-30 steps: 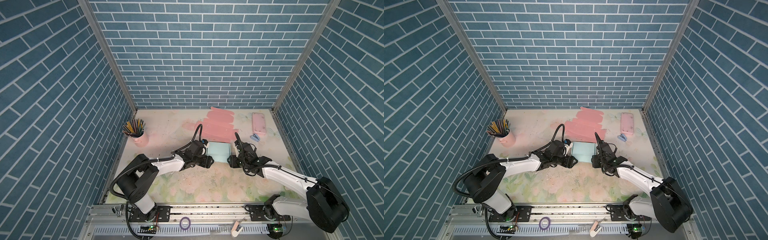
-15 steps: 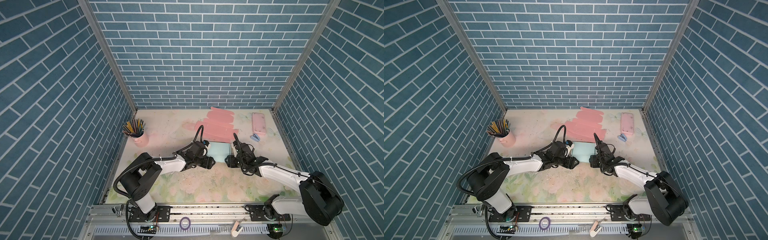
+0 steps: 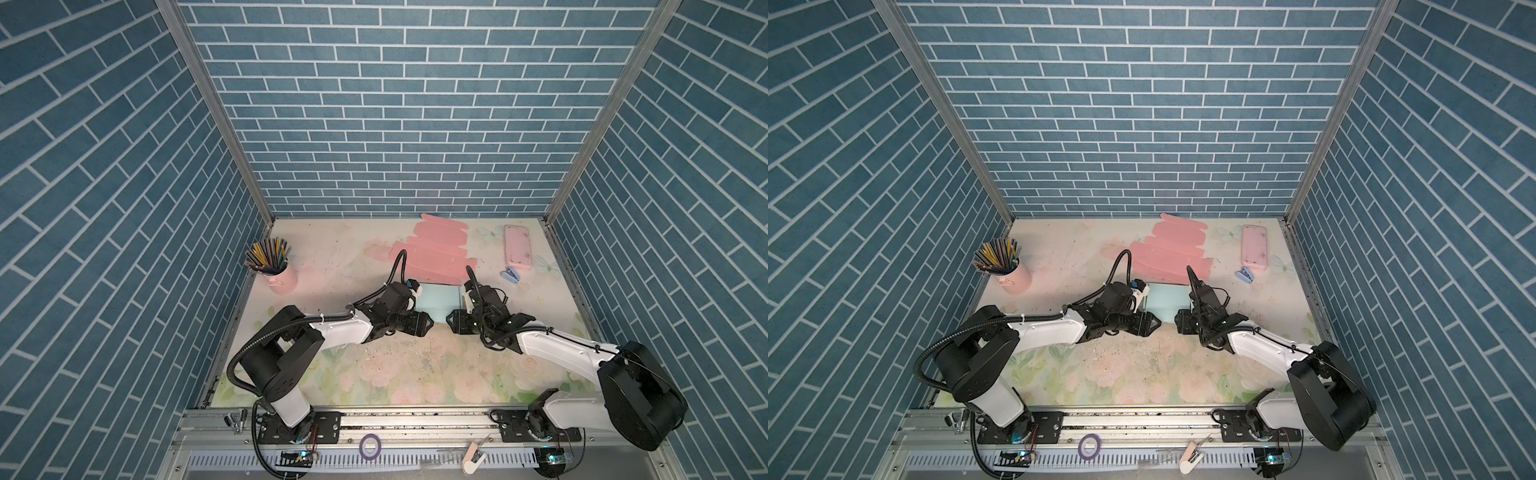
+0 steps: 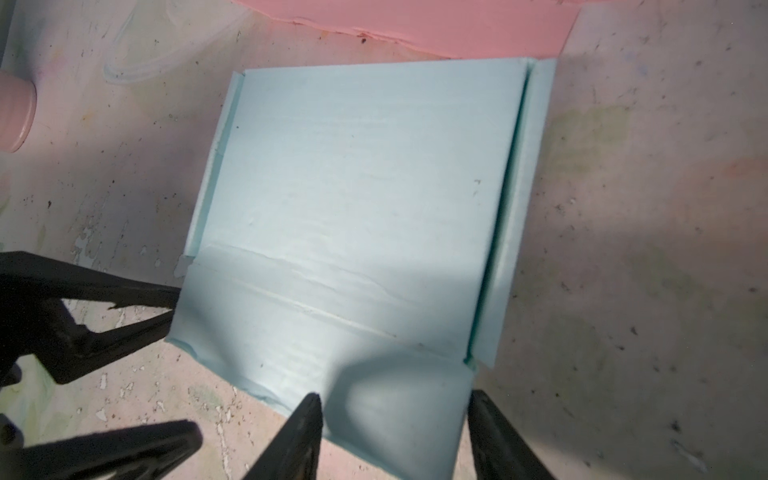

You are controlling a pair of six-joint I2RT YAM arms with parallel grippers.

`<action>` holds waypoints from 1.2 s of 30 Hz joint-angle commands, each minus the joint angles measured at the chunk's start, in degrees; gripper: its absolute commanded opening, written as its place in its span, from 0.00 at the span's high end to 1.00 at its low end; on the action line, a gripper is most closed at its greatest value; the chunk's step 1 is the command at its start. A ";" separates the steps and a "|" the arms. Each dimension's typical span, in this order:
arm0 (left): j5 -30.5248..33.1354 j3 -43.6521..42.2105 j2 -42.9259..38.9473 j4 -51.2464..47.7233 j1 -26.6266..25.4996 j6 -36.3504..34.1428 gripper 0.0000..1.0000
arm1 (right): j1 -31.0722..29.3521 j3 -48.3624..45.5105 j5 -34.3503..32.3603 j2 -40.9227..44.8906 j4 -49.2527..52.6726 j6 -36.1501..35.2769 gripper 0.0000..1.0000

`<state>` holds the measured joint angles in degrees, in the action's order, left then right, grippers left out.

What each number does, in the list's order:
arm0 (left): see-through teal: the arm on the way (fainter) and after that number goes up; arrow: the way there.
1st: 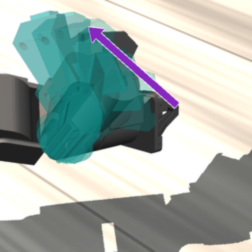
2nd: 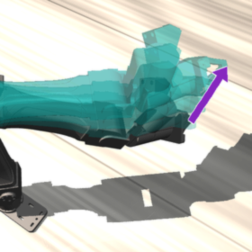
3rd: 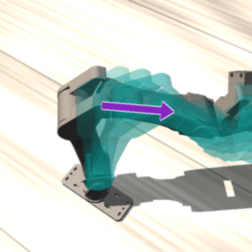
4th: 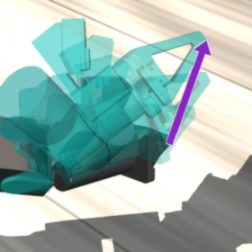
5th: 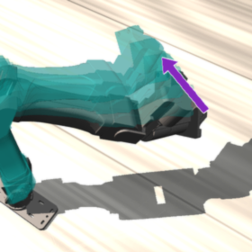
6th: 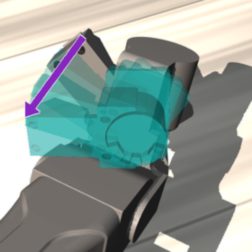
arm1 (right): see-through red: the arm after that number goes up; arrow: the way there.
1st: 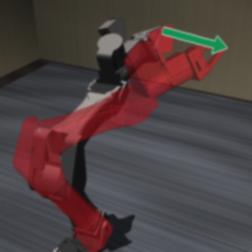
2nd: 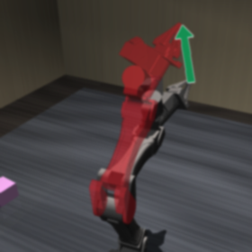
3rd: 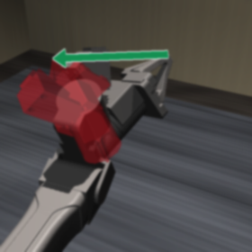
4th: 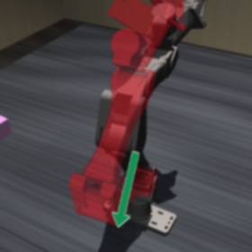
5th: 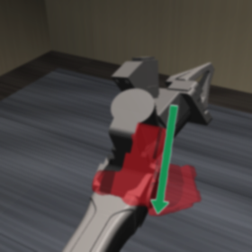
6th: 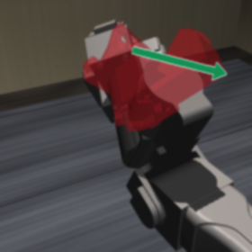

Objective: Fold the paper box

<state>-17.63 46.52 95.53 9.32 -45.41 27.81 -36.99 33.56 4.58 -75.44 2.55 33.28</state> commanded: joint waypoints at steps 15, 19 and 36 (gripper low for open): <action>1.88 1.82 2.98 0.26 -0.65 -0.62 0.42 | -0.89 1.60 -3.05 -3.90 -0.62 0.13 0.44; 2.35 1.25 2.61 0.43 -0.65 -0.82 0.43 | -0.80 1.94 -3.82 -4.78 -0.52 -0.14 0.45; 0.88 1.40 1.06 -0.36 1.07 -2.10 0.48 | -0.54 4.19 -5.46 -7.18 0.00 -1.37 0.46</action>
<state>-15.33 47.00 98.32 9.10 -44.91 26.70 -37.47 36.34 -0.08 -81.89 2.07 32.73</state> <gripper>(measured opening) 0.512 0.542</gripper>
